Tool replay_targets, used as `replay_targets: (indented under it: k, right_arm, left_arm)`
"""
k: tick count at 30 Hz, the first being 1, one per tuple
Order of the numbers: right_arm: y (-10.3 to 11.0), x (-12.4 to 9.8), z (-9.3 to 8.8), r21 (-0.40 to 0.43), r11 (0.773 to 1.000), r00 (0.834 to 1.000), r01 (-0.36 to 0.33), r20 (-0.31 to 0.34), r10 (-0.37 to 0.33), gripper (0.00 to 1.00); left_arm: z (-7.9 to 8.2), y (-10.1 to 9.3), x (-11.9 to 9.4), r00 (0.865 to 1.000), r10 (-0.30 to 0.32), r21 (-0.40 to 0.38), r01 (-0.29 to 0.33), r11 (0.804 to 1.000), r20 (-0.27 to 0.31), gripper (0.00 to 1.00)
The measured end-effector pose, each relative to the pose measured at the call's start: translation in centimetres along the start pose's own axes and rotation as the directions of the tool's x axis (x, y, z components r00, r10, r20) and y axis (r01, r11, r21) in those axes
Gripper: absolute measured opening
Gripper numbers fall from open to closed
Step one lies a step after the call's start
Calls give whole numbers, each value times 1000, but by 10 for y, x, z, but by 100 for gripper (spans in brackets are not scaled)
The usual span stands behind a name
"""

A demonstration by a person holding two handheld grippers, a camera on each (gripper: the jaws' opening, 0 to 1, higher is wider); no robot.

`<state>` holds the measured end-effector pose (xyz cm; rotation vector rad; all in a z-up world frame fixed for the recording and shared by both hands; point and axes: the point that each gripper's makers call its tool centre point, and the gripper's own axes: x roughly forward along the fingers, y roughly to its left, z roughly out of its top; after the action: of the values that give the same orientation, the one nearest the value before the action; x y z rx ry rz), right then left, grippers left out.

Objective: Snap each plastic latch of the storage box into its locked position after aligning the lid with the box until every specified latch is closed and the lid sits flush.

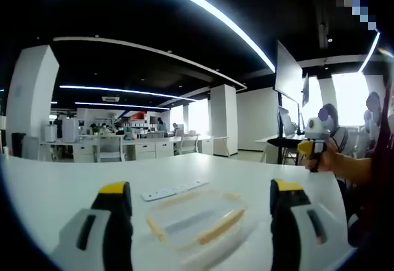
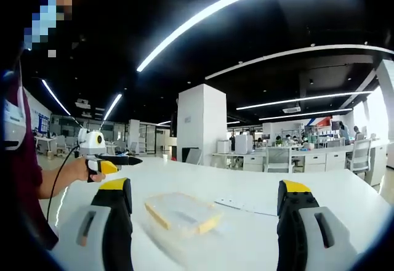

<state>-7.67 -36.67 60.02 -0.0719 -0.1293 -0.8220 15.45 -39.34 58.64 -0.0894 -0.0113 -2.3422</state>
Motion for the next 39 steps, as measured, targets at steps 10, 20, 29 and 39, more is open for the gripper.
replay_targets:
  k: [10, 20, 29, 39]
  right_arm:
    - [6, -4, 3, -20, 1000, 1000, 9, 10, -8, 100]
    - [7, -19, 12, -17, 999, 999, 34, 37, -33, 100]
    - [15, -29, 7, -16, 999, 999, 40, 31, -39, 100]
    - [16, -43, 5, -12, 998, 998, 64, 24, -63, 100]
  left_arm:
    - [1, -5, -10, 1000, 8, 8, -8, 1000, 7, 94]
    - [5, -11, -22, 1000, 8, 15, -8, 1000, 23, 94]
    - [5, -13, -32, 999, 17, 11, -18, 1000, 32, 94]
    - [7, -18, -40, 999, 6, 14, -7, 1000, 38, 95]
